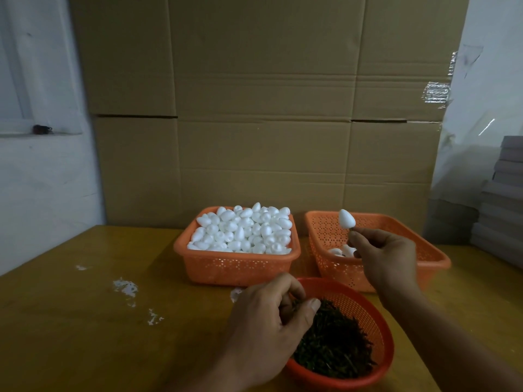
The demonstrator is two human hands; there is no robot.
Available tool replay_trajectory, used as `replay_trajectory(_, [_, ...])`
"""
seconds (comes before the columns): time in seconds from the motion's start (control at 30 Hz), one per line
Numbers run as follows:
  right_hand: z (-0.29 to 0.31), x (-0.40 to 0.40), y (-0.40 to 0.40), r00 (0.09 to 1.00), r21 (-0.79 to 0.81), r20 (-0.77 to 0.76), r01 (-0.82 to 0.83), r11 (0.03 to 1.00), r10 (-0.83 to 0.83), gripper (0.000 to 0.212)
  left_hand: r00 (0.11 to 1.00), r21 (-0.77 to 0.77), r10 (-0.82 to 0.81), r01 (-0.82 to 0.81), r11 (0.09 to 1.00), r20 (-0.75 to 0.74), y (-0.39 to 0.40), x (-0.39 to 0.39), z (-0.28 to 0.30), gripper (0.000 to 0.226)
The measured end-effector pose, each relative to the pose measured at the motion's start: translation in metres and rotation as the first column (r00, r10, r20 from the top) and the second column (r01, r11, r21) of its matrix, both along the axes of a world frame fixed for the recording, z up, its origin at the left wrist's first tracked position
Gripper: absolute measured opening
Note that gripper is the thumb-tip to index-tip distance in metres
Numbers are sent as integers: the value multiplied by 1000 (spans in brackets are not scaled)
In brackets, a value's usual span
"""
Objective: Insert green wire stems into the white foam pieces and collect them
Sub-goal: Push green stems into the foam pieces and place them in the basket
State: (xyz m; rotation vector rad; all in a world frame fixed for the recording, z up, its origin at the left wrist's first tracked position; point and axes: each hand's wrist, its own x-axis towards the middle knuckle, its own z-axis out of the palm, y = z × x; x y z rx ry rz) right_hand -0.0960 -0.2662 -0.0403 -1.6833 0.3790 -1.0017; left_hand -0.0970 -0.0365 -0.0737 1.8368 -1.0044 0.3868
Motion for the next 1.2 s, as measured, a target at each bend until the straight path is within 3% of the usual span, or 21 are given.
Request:
replay_trajectory(0.2, [4,7,-11,996,-50,-71,58,997,-62,14,1000,-3,9,-9,1000,7,1,0,0,30])
replay_trajectory(0.5, [6,11,-21,952,-320,-194,167,933,-236,15,1000,13,31,-31,999,4,1,-1,-2,35])
replay_trajectory(0.73, [3,14,-26,862,-449,-327,220,866,-388,12,999,23,34,-34,999,1,1,0,-1,33])
replay_trajectory(1.2, [10,26,-30,695,-531,-538,160,832,-477,32,999,38,36,-34,999,-32,2,0,-1,35])
